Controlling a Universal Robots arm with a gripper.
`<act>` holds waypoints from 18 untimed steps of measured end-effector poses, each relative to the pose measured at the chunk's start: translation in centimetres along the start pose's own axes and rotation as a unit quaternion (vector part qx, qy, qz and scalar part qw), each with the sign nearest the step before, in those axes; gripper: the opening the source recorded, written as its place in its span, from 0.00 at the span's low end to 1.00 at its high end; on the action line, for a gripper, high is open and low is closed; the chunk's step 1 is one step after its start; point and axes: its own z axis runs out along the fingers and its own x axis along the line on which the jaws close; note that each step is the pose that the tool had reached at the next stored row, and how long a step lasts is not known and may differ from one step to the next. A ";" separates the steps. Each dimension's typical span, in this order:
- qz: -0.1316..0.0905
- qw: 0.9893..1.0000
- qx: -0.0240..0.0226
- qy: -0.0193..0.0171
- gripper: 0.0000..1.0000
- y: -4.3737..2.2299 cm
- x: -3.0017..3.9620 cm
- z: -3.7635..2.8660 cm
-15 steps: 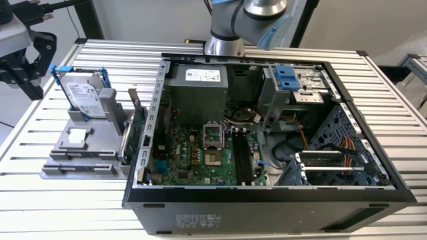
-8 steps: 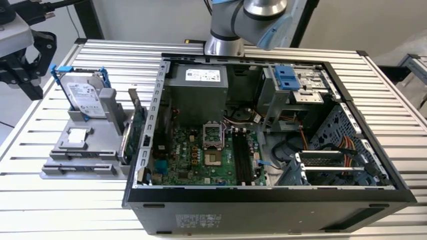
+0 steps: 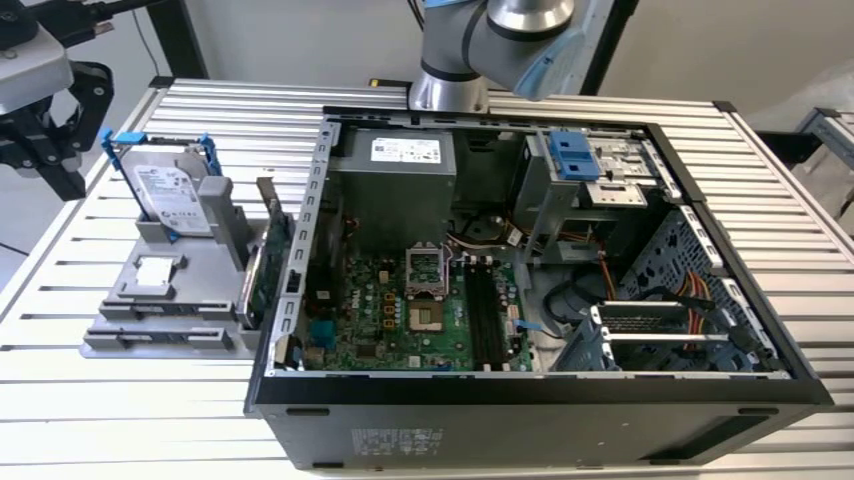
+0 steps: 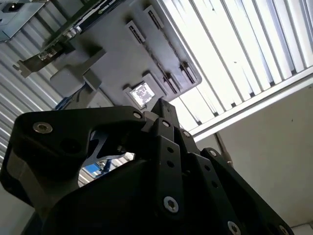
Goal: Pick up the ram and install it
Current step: 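Pick up the ram and move it above insertion slot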
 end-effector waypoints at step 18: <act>-0.046 0.999 -0.001 0.002 0.00 0.00 0.00 0.00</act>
